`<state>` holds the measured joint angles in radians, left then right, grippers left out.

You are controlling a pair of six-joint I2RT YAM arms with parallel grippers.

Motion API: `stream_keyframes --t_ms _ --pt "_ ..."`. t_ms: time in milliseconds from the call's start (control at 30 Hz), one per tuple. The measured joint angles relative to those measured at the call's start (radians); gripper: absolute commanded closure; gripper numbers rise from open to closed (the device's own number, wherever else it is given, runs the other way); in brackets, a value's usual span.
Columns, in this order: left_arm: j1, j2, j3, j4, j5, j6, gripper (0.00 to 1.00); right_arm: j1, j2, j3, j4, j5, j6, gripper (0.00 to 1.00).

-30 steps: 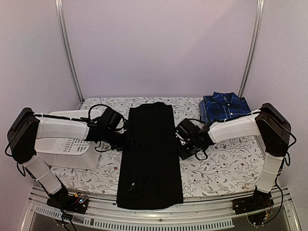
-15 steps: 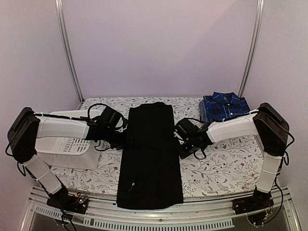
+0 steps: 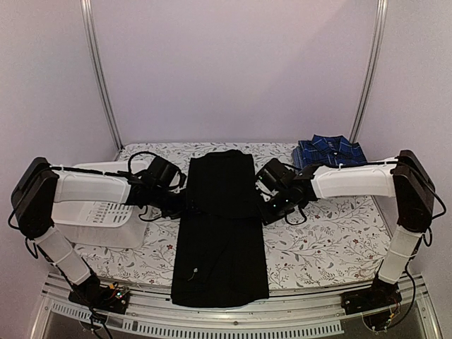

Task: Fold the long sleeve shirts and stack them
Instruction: Adjust the sleeve of the rectangle-folded shirt.

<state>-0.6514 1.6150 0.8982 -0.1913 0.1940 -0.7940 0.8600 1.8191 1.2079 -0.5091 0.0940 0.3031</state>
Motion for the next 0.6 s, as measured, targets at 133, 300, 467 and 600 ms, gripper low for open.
stream_keyframes --t_ms 133,300,467,600 --pt "0.006 0.000 0.000 0.000 -0.005 -0.005 0.61 0.012 -0.031 0.026 -0.032 -0.043 0.042 1.00" --pt "0.016 0.003 0.002 0.014 -0.008 -0.009 0.60 0.042 -0.032 0.030 -0.065 -0.124 0.111 1.00" --pt "0.018 0.034 0.023 0.027 -0.007 -0.011 0.60 0.091 -0.017 0.045 -0.095 -0.184 0.182 1.00" --pt "0.020 0.066 0.037 0.036 -0.008 -0.011 0.60 0.131 0.019 0.069 -0.095 -0.237 0.231 1.00"
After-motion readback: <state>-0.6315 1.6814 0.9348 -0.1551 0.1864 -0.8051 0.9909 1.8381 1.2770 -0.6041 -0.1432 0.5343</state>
